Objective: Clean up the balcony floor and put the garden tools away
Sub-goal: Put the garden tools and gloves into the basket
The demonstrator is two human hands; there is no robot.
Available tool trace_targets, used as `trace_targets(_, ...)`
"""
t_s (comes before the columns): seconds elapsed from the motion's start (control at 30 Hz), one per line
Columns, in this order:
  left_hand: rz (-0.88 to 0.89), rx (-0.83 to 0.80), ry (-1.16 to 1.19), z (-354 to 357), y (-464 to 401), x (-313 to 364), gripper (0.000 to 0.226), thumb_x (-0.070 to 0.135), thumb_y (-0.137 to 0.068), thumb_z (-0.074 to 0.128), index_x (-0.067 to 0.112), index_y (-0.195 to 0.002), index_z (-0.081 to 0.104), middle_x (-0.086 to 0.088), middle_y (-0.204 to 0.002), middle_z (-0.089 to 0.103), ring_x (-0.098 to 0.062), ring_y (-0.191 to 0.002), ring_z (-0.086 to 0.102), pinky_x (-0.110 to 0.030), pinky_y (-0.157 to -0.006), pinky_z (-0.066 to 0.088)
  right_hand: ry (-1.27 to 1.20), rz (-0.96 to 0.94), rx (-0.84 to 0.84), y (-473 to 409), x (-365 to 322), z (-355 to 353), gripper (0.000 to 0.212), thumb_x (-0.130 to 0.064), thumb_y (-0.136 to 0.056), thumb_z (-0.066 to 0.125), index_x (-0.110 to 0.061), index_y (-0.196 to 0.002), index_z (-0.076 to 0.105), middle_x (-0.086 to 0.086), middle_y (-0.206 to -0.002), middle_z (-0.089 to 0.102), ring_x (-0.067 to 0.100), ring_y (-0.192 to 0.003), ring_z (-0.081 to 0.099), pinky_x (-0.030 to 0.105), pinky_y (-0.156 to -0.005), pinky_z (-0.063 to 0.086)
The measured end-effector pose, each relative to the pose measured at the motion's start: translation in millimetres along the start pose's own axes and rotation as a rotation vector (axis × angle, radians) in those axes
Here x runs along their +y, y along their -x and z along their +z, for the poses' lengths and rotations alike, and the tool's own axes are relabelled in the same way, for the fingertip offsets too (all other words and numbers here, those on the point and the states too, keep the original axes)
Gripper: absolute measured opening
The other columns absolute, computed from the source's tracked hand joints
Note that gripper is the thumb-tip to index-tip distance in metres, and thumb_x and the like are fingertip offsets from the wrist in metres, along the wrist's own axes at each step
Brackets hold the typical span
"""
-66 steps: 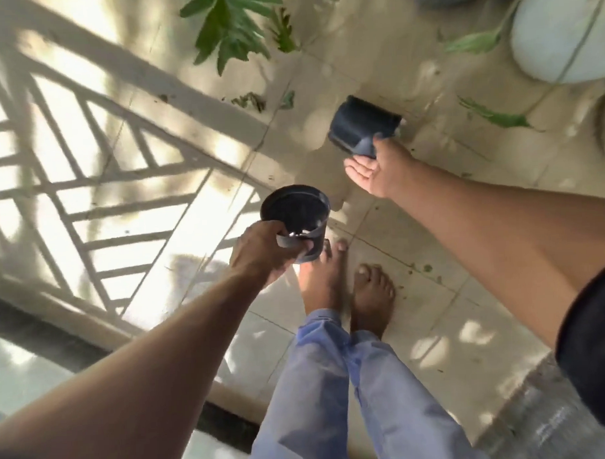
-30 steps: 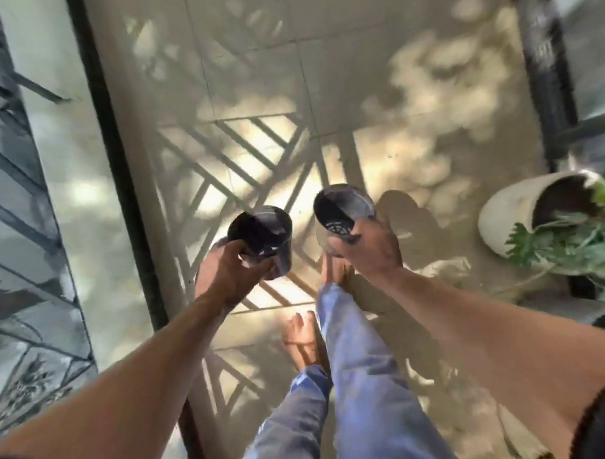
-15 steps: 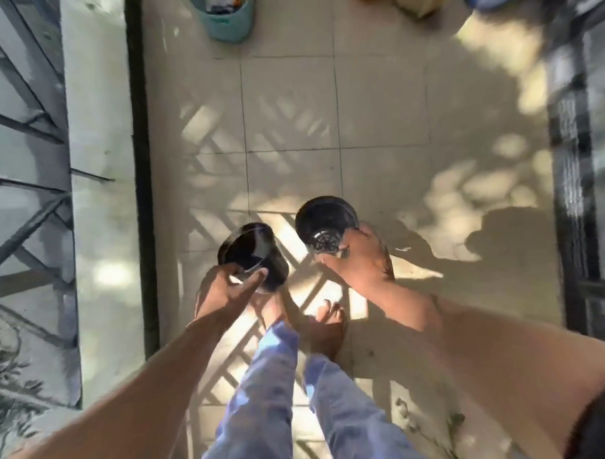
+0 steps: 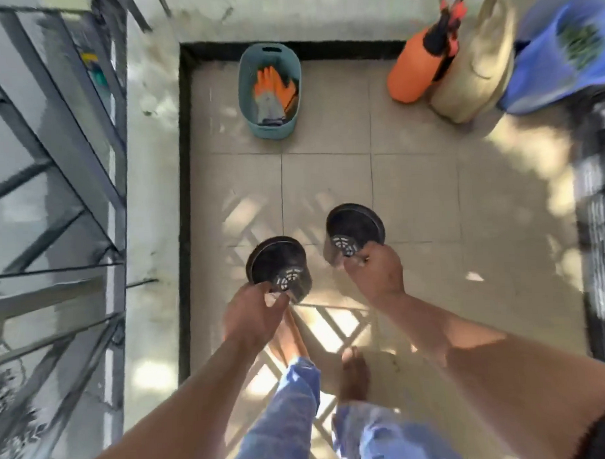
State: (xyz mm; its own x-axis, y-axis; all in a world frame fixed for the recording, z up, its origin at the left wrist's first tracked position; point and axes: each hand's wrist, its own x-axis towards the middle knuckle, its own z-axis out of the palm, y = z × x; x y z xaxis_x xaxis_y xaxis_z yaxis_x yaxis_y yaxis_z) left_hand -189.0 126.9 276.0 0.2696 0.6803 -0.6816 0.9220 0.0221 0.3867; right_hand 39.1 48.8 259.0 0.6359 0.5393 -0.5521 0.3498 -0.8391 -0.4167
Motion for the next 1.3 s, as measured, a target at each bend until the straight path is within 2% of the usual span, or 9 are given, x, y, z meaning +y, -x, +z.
trace_targets(0.1,0.025,0.031,-0.043,-18,-28,26,0.041,0.057,-0.089,0.060,0.032,-0.118,0.074,0.001,-0.116,0.075,-0.021,-0.099,0.070,-0.037,-0.091,0.054,0.059,0.023,0.007,-34,-20,-8,0.030,-0.041,-0.081,0.065,-0.013,-0.089,0.070,0.015,-0.094,0.067,0.034,-0.087,0.065,0.028,-0.068,0.040)
trace_targets(0.23,0.034,0.070,-0.024,-22,-75,70,0.033,0.051,-0.092,0.063,0.033,-0.117,0.075,0.002,-0.118,0.075,-0.023,-0.111,0.068,-0.033,-0.089,0.049,0.069,0.040,0.009,-86,-33,-17,0.020,-0.031,-0.084,0.068,-0.013,-0.090,0.074,0.013,-0.094,0.068,0.032,-0.086,0.066,0.028,-0.067,0.044)
trace_targets(0.37,0.046,0.089,0.047,-18,-127,121,0.032,0.047,-0.094,0.063,0.031,-0.119,0.075,0.001,-0.120,0.074,-0.024,-0.116,0.066,-0.033,-0.093,0.049,0.091,0.005,-0.019,-142,-35,-27,0.021,-0.032,-0.086,0.069,-0.012,-0.094,0.073,0.014,-0.098,0.067,0.033,-0.091,0.066,0.030,-0.072,0.048)
trace_targets(0.5,0.037,0.079,0.062,-16,-176,169,0.033,0.044,-0.096,0.063,0.024,-0.121,0.074,-0.004,-0.123,0.074,-0.028,-0.119,0.064,-0.032,-0.096,0.044,0.102,0.014,-0.021,-195,-35,-49,0.023,-0.034,-0.087,0.068,-0.018,-0.103,0.073,0.014,-0.108,0.064,0.034,-0.099,0.065,0.036,-0.086,0.053)
trace_targets(0.67,0.046,0.138,0.092,-24,-243,224,0.034,0.046,-0.097,0.062,0.021,-0.118,0.073,-0.003,-0.118,0.074,-0.029,-0.111,0.066,-0.033,-0.092,0.045,0.094,-0.012,0.001,-266,-40,-76,0.018,-0.034,-0.086,0.069,-0.020,-0.096,0.074,0.014,-0.101,0.067,0.033,-0.091,0.067,0.034,-0.081,0.054)
trace_targets(0.8,0.019,0.219,0.135,-30,-298,257,0.034,0.045,-0.099,0.059,0.020,-0.115,0.073,-0.003,-0.113,0.074,-0.028,-0.108,0.066,-0.029,-0.081,0.039,0.079,-0.049,0.043,-327,-54,-79,0.018,-0.031,-0.085,0.071,-0.019,-0.098,0.076,0.012,-0.099,0.068,0.029,-0.088,0.068,0.030,-0.078,0.054)
trace_targets(0.97,0.048,0.238,0.131,-23,-378,277,0.034,0.041,-0.100,0.057,0.017,-0.120,0.072,-0.007,-0.117,0.074,-0.031,-0.114,0.065,-0.033,-0.088,0.044,0.057,-0.076,0.098,-411,-65,-66,0.018,-0.035,-0.085,0.069,-0.023,-0.097,0.075,0.006,-0.101,0.068,0.024,-0.087,0.067,0.029,-0.080,0.056)
trace_targets(1.1,0.045,0.250,0.180,-4,-440,278,0.034,0.032,-0.104,0.051,0.017,-0.131,0.066,-0.009,-0.128,0.068,-0.030,-0.121,0.060,-0.032,-0.095,0.042,0.062,-0.081,0.130,-471,-69,-48,0.020,-0.037,-0.086,0.067,-0.021,-0.095,0.075,0.007,-0.102,0.067,0.023,-0.086,0.065,0.025,-0.075,0.046)
trace_targets(1.3,0.065,0.248,0.164,9,-496,278,0.039,0.028,-0.103,0.046,0.019,-0.138,0.060,-0.011,-0.134,0.061,-0.030,-0.121,0.059,-0.036,-0.103,0.043,0.044,-0.060,0.180,-519,-81,-30,0.025,-0.043,-0.087,0.066,-0.021,-0.094,0.074,0.003,-0.105,0.066,0.022,-0.084,0.064,0.025,-0.076,0.047)
